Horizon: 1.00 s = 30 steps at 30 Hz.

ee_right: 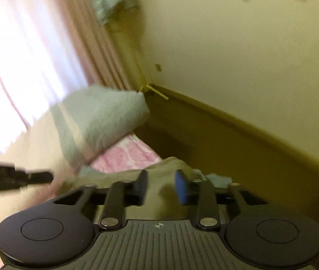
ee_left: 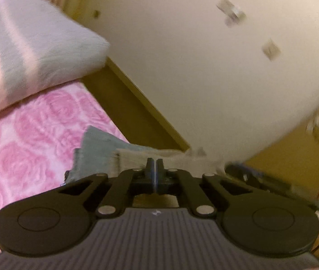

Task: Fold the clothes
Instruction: 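Lift the folded trousers with both grippers and carry them to the clothes stack, then lower the trousers onto the stack top and open both grippers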

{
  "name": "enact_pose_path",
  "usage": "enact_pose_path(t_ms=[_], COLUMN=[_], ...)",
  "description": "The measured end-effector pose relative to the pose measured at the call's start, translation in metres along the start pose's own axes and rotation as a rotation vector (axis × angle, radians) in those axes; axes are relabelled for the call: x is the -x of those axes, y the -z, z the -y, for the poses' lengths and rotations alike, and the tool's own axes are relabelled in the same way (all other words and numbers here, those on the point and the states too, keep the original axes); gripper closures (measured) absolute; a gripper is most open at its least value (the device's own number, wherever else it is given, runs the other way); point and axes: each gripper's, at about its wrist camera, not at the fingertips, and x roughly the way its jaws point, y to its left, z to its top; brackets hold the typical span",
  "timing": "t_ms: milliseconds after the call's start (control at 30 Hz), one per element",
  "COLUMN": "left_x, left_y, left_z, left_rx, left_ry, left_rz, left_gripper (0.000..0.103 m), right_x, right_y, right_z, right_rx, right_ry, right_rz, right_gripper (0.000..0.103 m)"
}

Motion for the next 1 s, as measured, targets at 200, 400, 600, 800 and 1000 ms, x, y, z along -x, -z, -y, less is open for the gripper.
enact_pose_path(t_ms=[200, 400, 600, 800, 1000], left_x=[-0.033, -0.045, -0.012, 0.029, 0.036], left_y=[0.018, 0.029, 0.028, 0.048, 0.069], left_z=[-0.020, -0.031, -0.017, 0.015, 0.037], left_rx=[0.083, 0.069, -0.017, -0.138, -0.179], left_ry=[-0.024, 0.002, -0.039, -0.052, -0.096], left_rz=[0.041, 0.079, 0.084, 0.029, -0.048], left_gripper=[0.103, 0.100, 0.102, 0.103, 0.103], right_x=[-0.035, -0.052, -0.032, 0.033, 0.060], right_y=[0.029, 0.041, 0.019, 0.028, 0.069], right_z=[-0.002, 0.014, 0.028, 0.020, -0.021], right_rx=[0.076, -0.012, -0.129, -0.037, 0.084], right_ry=[0.050, 0.039, 0.037, 0.007, -0.019], right_rz=[-0.024, -0.047, -0.027, -0.018, -0.076], right_gripper=[0.078, 0.078, 0.078, 0.078, 0.078])
